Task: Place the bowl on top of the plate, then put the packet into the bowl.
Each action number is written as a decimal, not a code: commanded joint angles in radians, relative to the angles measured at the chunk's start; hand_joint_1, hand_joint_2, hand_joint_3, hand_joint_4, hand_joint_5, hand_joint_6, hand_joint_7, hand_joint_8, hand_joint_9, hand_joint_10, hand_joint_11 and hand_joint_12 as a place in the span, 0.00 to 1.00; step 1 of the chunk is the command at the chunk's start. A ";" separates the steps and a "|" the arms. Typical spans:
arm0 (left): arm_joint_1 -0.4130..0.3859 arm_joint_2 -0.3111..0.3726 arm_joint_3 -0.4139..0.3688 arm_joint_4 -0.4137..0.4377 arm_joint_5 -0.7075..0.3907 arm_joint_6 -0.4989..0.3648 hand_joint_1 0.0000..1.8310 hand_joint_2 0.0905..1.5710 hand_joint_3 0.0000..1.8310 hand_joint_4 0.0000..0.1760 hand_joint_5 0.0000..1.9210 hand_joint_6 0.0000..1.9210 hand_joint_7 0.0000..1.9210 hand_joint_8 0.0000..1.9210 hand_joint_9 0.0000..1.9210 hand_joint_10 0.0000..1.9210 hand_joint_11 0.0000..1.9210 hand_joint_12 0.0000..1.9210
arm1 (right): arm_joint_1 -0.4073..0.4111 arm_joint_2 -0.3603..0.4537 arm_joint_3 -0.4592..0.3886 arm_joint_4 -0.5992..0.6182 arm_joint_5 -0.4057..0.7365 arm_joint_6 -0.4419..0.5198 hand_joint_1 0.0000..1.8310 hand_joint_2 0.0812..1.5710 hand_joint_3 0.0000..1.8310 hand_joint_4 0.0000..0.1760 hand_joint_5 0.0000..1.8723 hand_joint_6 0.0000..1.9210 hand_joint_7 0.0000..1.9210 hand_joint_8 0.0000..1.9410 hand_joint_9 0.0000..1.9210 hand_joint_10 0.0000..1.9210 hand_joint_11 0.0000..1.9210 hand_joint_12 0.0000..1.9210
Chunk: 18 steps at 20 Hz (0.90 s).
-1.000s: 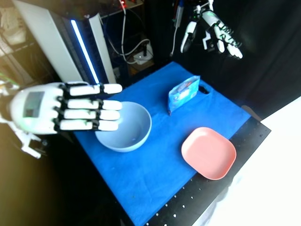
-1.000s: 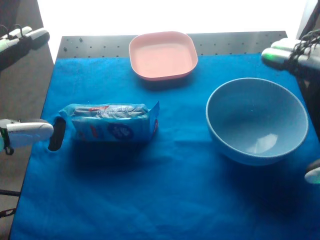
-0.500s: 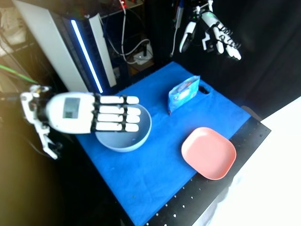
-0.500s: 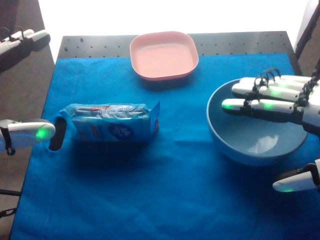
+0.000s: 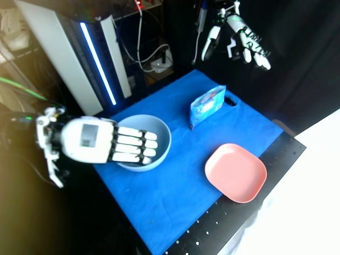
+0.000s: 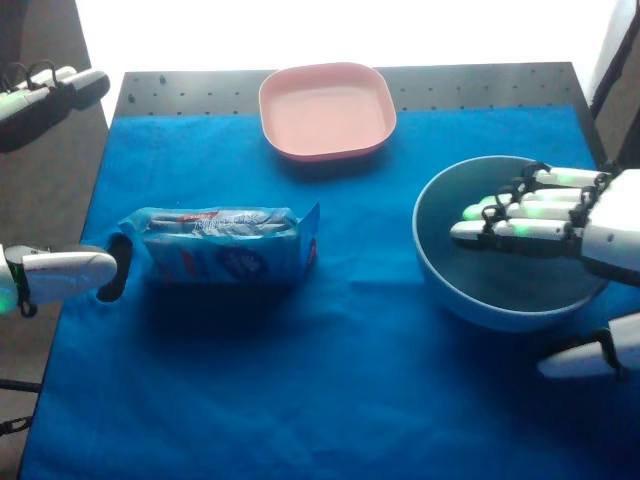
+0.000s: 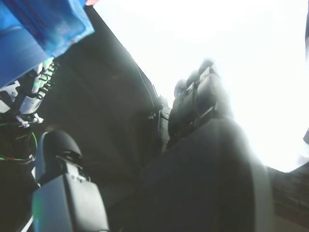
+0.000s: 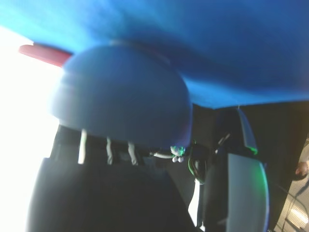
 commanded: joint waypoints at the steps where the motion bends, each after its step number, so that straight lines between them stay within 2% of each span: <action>1: -0.010 -0.001 0.004 -0.012 -0.127 -0.008 0.38 0.55 0.00 0.79 0.07 0.00 0.04 0.00 0.02 0.00 0.00 0.00 | 0.020 -0.012 0.011 0.004 0.082 0.033 0.35 0.65 0.00 0.00 0.18 0.01 0.12 0.00 0.13 0.01 0.02 0.39; 2: -0.010 -0.001 0.005 -0.012 -0.128 -0.008 0.39 0.55 0.00 0.83 0.07 0.00 0.04 0.00 0.02 0.00 0.00 0.00 | 0.027 -0.024 0.022 -0.022 0.077 0.064 0.35 0.66 0.00 0.00 0.21 0.00 0.15 0.00 0.16 0.01 0.04 0.41; 4: -0.010 -0.004 0.005 -0.012 -0.129 -0.010 0.37 0.55 0.00 0.95 0.07 0.00 0.04 0.00 0.02 0.00 0.00 0.00 | 0.037 -0.045 0.042 -0.050 0.071 0.106 0.38 0.70 0.00 0.00 0.25 0.00 0.23 0.00 0.24 0.01 0.10 0.44; 5: -0.010 -0.005 0.005 -0.011 -0.129 -0.011 0.39 0.55 0.00 0.89 0.07 0.00 0.04 0.00 0.02 0.00 0.00 0.00 | 0.038 -0.049 0.045 -0.053 0.071 0.108 0.39 0.73 0.00 0.00 0.29 0.01 0.27 0.00 0.29 0.01 0.12 0.46; 6: -0.010 -0.005 0.006 -0.011 -0.129 -0.012 0.38 0.55 0.00 0.86 0.07 0.00 0.04 0.00 0.03 0.01 0.03 0.01 | 0.041 -0.050 0.046 -0.053 0.070 0.108 0.39 0.75 0.00 0.00 0.39 0.02 0.34 0.01 0.35 0.01 0.17 0.48; 7: -0.010 -0.005 0.006 -0.011 -0.129 -0.013 0.39 0.55 0.00 0.86 0.08 0.00 0.04 0.00 0.03 0.01 0.03 0.01 | 0.044 -0.050 0.046 -0.055 0.070 0.108 0.39 0.77 0.00 0.00 0.44 0.02 0.40 0.00 0.40 0.01 0.20 0.49; 8: -0.010 -0.006 0.006 -0.011 -0.128 -0.013 0.39 0.55 0.00 0.89 0.07 0.00 0.03 0.00 0.02 0.00 0.01 0.01 | 0.046 -0.050 0.047 -0.057 0.070 0.108 0.37 0.79 0.00 0.00 0.52 0.03 0.47 0.01 0.46 0.02 0.25 0.49; 10: -0.010 -0.009 0.007 -0.011 -0.128 -0.013 0.41 0.55 0.00 0.90 0.08 0.00 0.04 0.00 0.03 0.00 0.00 0.00 | 0.049 -0.050 0.047 -0.058 0.070 0.108 0.32 0.84 0.00 0.00 0.58 0.03 0.55 0.01 0.53 0.02 0.32 0.50; 11: -0.010 -0.010 0.007 -0.011 -0.128 -0.014 0.40 0.56 0.00 0.86 0.08 0.00 0.04 0.00 0.03 0.00 0.02 0.01 | 0.051 -0.050 0.047 -0.061 0.070 0.108 0.30 0.86 0.00 0.00 0.61 0.03 0.59 0.01 0.57 0.02 0.35 0.54; 12: -0.010 -0.011 0.007 -0.011 -0.128 -0.014 0.40 0.56 0.00 0.90 0.07 0.00 0.04 0.00 0.03 0.00 0.03 0.01 | 0.053 -0.050 0.047 -0.062 0.070 0.108 0.24 0.87 0.00 0.00 0.64 0.04 0.62 0.02 0.62 0.04 0.39 0.55; 14: -0.010 -0.012 0.008 -0.011 -0.128 -0.015 0.41 0.56 0.00 0.90 0.07 0.00 0.03 0.00 0.02 0.00 0.00 0.00 | 0.057 -0.050 0.047 -0.063 0.070 0.108 0.13 0.88 0.00 0.00 0.71 0.11 0.72 0.02 0.72 0.05 0.49 0.55; 15: -0.010 -0.013 0.009 -0.011 -0.127 -0.016 0.40 0.56 0.00 0.95 0.07 0.00 0.03 0.00 0.02 0.00 0.00 0.00 | 0.063 -0.050 0.047 -0.064 0.071 0.108 0.07 0.89 0.00 0.00 0.70 0.25 0.77 0.02 0.75 0.07 0.50 0.59; 16: -0.009 -0.014 0.009 -0.011 -0.127 -0.016 0.39 0.57 0.00 0.91 0.07 0.00 0.04 0.00 0.02 0.00 0.00 0.00 | 0.068 -0.050 0.048 -0.065 0.071 0.108 0.08 0.88 0.00 0.00 0.68 0.37 0.82 0.02 0.79 0.09 0.52 0.62; 17: -0.009 -0.014 0.010 -0.011 -0.128 -0.017 0.39 0.57 0.00 0.88 0.07 0.00 0.04 0.00 0.02 0.00 0.01 0.01 | 0.078 -0.050 0.048 -0.066 0.071 0.108 0.07 0.89 0.00 0.00 0.65 0.57 0.81 0.31 0.78 0.47 0.59 0.78; 18: -0.009 -0.014 0.010 -0.011 -0.128 -0.018 0.40 0.56 0.00 0.85 0.08 0.00 0.04 0.00 0.02 0.00 0.02 0.01 | 0.087 -0.050 0.049 -0.066 0.071 0.108 0.11 0.90 0.00 0.00 0.58 0.89 0.77 0.82 0.81 0.89 0.71 0.96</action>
